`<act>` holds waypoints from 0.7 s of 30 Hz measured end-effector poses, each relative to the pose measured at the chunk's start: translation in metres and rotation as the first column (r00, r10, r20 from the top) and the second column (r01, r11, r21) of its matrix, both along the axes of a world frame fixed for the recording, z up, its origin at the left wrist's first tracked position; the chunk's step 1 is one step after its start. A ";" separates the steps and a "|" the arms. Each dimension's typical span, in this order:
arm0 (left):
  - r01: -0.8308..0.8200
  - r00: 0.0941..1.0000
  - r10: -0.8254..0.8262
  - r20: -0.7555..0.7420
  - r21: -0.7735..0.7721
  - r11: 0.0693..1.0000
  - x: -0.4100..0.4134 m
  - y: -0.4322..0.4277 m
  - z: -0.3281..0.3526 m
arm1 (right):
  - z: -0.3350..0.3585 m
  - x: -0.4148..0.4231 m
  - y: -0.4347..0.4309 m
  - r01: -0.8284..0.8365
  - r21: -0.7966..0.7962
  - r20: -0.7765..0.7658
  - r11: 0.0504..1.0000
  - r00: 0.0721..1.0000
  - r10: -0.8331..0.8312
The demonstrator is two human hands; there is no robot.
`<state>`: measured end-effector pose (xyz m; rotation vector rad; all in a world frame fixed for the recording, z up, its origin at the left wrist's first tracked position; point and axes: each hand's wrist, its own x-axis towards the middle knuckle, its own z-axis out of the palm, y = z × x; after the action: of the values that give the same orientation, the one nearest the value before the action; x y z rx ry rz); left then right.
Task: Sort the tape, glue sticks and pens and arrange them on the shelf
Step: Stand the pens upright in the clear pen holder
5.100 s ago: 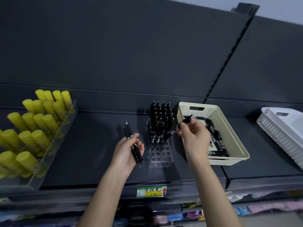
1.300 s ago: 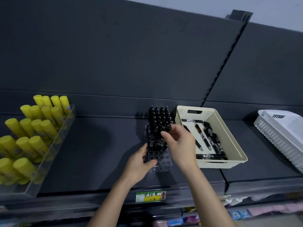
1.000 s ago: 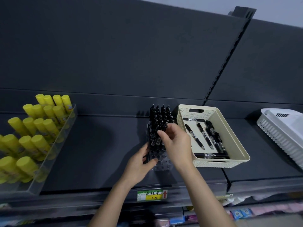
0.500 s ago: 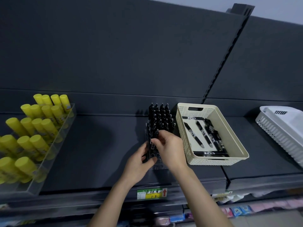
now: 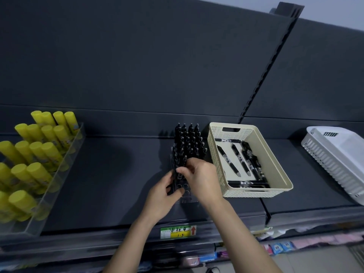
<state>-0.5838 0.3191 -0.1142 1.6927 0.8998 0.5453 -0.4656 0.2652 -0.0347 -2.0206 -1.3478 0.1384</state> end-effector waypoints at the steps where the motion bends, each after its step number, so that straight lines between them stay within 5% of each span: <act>1: -0.025 1.000 0.025 -0.003 0.035 0.999 -0.001 -0.001 0.004 | 0.000 0.002 -0.002 -0.002 0.006 -0.017 1.000 1.000 0.002; 13: -0.319 0.947 0.289 0.142 0.547 0.774 0.044 -0.019 0.118 | 0.035 0.077 -0.030 -0.030 0.139 -0.071 0.990 0.997 0.040; 17: -0.183 0.981 0.186 0.054 0.586 0.789 0.096 -0.033 0.133 | 0.036 0.134 -0.047 0.061 0.117 -0.102 0.991 0.994 -0.049; 21: -0.003 0.992 0.074 -0.103 0.567 0.824 0.150 -0.043 0.113 | 0.026 0.189 -0.066 0.109 0.032 0.023 0.994 0.994 -0.109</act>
<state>-0.4336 0.2763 -0.0014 2.2716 0.9134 0.8025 -0.2764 0.1997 -0.0087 -2.0705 -1.2440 0.0425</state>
